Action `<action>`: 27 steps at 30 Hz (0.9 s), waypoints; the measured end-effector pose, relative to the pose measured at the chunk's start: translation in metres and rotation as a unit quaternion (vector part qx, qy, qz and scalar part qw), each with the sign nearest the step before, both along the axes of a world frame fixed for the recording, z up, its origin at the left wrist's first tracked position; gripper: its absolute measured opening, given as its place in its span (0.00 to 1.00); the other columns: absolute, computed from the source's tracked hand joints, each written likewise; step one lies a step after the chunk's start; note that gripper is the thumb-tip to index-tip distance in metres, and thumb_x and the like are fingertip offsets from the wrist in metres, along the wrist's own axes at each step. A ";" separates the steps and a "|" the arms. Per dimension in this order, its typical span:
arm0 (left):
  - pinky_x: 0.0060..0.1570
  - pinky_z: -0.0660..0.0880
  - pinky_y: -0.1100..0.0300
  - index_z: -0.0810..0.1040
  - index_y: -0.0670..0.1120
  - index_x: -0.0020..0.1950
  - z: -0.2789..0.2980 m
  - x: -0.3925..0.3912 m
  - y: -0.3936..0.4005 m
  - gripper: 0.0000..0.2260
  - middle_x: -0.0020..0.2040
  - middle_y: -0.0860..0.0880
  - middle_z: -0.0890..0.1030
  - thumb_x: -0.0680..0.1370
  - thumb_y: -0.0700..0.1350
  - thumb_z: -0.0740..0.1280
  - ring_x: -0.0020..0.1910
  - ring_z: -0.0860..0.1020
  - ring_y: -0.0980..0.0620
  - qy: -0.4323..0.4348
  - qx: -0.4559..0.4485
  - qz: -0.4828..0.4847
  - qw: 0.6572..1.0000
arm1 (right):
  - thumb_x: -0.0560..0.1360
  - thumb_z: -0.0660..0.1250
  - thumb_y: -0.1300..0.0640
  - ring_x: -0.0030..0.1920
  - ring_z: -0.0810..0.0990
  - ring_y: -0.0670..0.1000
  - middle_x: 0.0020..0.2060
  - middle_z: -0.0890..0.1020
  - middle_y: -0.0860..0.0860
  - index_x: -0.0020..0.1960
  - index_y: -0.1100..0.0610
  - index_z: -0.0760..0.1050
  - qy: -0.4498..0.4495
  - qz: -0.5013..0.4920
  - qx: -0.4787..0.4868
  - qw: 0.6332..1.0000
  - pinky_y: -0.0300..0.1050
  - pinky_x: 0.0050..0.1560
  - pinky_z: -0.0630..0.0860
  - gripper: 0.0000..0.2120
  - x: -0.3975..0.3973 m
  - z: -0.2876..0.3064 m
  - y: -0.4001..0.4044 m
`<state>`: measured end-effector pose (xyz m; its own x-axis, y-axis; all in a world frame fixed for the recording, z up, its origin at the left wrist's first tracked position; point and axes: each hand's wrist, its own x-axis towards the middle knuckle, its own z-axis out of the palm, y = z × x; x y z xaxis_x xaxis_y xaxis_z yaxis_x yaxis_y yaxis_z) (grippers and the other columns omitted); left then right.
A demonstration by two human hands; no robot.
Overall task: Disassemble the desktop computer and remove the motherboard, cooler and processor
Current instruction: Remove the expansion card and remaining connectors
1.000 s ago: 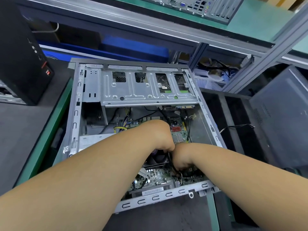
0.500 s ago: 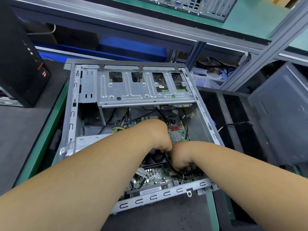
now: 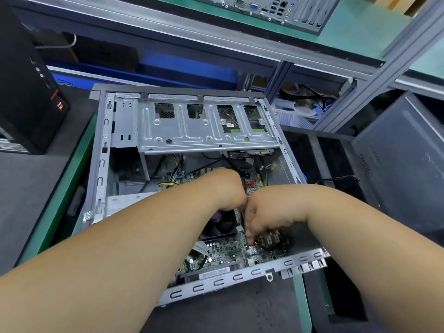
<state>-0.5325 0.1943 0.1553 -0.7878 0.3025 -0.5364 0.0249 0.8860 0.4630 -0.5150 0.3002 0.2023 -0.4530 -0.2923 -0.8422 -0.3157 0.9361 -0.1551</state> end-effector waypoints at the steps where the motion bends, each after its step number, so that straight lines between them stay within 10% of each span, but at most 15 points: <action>1: 0.38 0.77 0.55 0.82 0.41 0.41 0.001 0.000 0.000 0.09 0.34 0.45 0.80 0.72 0.47 0.69 0.35 0.76 0.46 0.005 0.028 0.015 0.999 | 0.76 0.69 0.54 0.32 0.73 0.45 0.37 0.80 0.50 0.52 0.57 0.84 -0.001 0.020 0.003 1.000 0.36 0.36 0.69 0.10 0.000 0.003 0.001; 6: 0.49 0.76 0.56 0.84 0.43 0.51 0.002 -0.001 -0.002 0.15 0.44 0.46 0.82 0.75 0.54 0.69 0.43 0.78 0.47 0.024 0.149 0.062 0.987 | 0.76 0.67 0.56 0.34 0.71 0.45 0.40 0.81 0.49 0.42 0.53 0.79 0.020 0.143 0.091 0.985 0.38 0.33 0.66 0.05 0.001 0.016 0.008; 15: 0.54 0.68 0.57 0.85 0.49 0.46 -0.006 -0.005 -0.003 0.03 0.55 0.46 0.82 0.74 0.44 0.71 0.52 0.76 0.49 -0.104 0.383 0.185 0.899 | 0.78 0.61 0.66 0.34 0.79 0.52 0.51 0.84 0.59 0.63 0.63 0.76 -0.015 0.182 0.183 0.966 0.37 0.32 0.75 0.15 0.008 0.000 0.013; 18: 0.45 0.65 0.58 0.85 0.47 0.47 -0.001 -0.005 -0.003 0.06 0.50 0.46 0.78 0.76 0.46 0.68 0.45 0.70 0.49 -0.138 0.398 0.175 0.890 | 0.77 0.61 0.66 0.51 0.80 0.56 0.56 0.81 0.56 0.65 0.59 0.75 0.065 0.271 0.157 0.948 0.45 0.49 0.75 0.17 0.012 -0.012 0.009; 22: 0.34 0.61 0.63 0.84 0.47 0.52 0.005 -0.004 -0.008 0.13 0.36 0.52 0.71 0.80 0.49 0.61 0.34 0.67 0.55 -0.159 0.425 0.167 0.875 | 0.78 0.61 0.65 0.45 0.74 0.56 0.47 0.77 0.55 0.57 0.61 0.77 0.093 0.364 0.196 0.906 0.49 0.47 0.74 0.10 0.015 -0.030 0.011; 27: 0.45 0.72 0.57 0.80 0.42 0.59 0.007 -0.006 -0.002 0.12 0.49 0.47 0.80 0.78 0.43 0.63 0.46 0.78 0.48 -0.110 0.341 0.211 0.910 | 0.78 0.63 0.61 0.55 0.78 0.56 0.54 0.80 0.52 0.57 0.57 0.77 0.098 0.431 0.256 0.860 0.54 0.61 0.74 0.09 0.010 -0.045 0.024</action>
